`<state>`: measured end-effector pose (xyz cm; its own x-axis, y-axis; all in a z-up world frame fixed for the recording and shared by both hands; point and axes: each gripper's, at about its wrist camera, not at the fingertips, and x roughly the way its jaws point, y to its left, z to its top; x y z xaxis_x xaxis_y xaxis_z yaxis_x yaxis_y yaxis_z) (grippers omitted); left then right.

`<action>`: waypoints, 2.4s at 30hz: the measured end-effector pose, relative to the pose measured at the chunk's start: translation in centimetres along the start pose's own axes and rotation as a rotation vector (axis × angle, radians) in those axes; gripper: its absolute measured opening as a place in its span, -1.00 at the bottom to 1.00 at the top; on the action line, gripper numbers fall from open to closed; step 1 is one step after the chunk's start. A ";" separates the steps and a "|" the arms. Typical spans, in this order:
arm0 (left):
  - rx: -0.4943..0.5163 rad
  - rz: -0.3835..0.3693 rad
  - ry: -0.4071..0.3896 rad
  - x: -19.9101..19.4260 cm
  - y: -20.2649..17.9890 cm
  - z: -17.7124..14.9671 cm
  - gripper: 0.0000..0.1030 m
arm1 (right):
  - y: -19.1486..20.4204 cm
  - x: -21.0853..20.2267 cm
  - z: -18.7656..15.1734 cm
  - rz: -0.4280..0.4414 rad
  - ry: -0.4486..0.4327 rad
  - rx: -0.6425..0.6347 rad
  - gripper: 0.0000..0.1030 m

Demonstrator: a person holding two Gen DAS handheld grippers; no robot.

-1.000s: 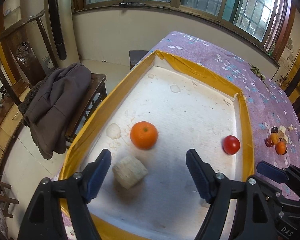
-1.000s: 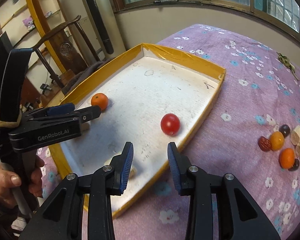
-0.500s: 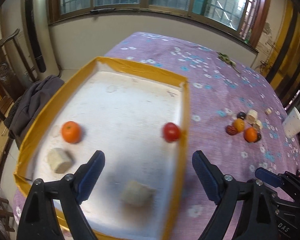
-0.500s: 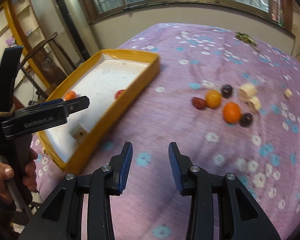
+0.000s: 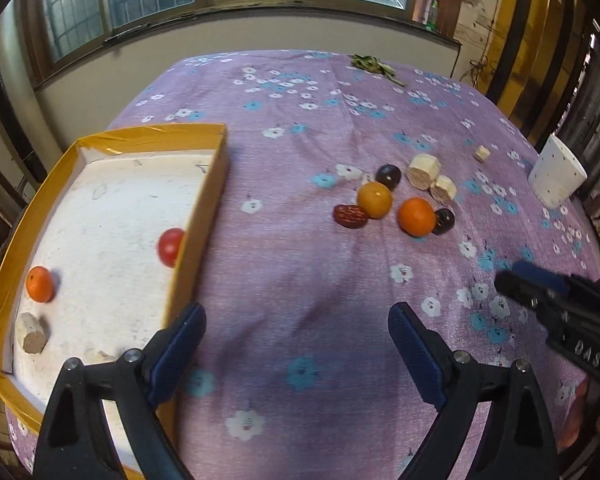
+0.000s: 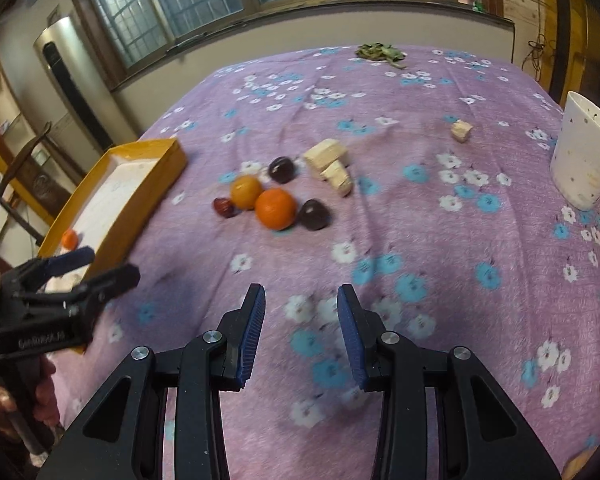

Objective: Organize fruits
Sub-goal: 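Grasp the dark brown plum with the right tool, then grasp the red date with the left tool while the right tool holds the plum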

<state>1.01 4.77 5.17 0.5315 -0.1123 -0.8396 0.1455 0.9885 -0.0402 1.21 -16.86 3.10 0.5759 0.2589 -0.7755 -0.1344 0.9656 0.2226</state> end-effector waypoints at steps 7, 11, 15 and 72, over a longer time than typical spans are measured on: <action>0.035 0.023 0.033 1.0 -1.5 0.3 0.83 | -0.6 3.0 1.9 0.021 -0.007 -0.065 -0.29; 0.037 0.038 0.042 1.2 -1.5 0.5 0.83 | -0.3 4.9 2.5 0.026 0.010 -0.160 -0.29; 0.038 0.050 0.051 1.7 -1.3 0.9 0.83 | 0.2 6.1 2.7 0.042 0.024 -0.239 -0.30; -0.041 -0.223 -0.070 -1.5 5.8 0.5 -0.36 | 10.1 0.6 -0.6 0.095 -0.036 -0.180 -0.58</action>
<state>1.46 10.63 6.42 0.5470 -0.3334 -0.7679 0.2325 0.9417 -0.2432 -0.31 -6.96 4.48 0.5819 0.3514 -0.7334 -0.3294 0.9264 0.1825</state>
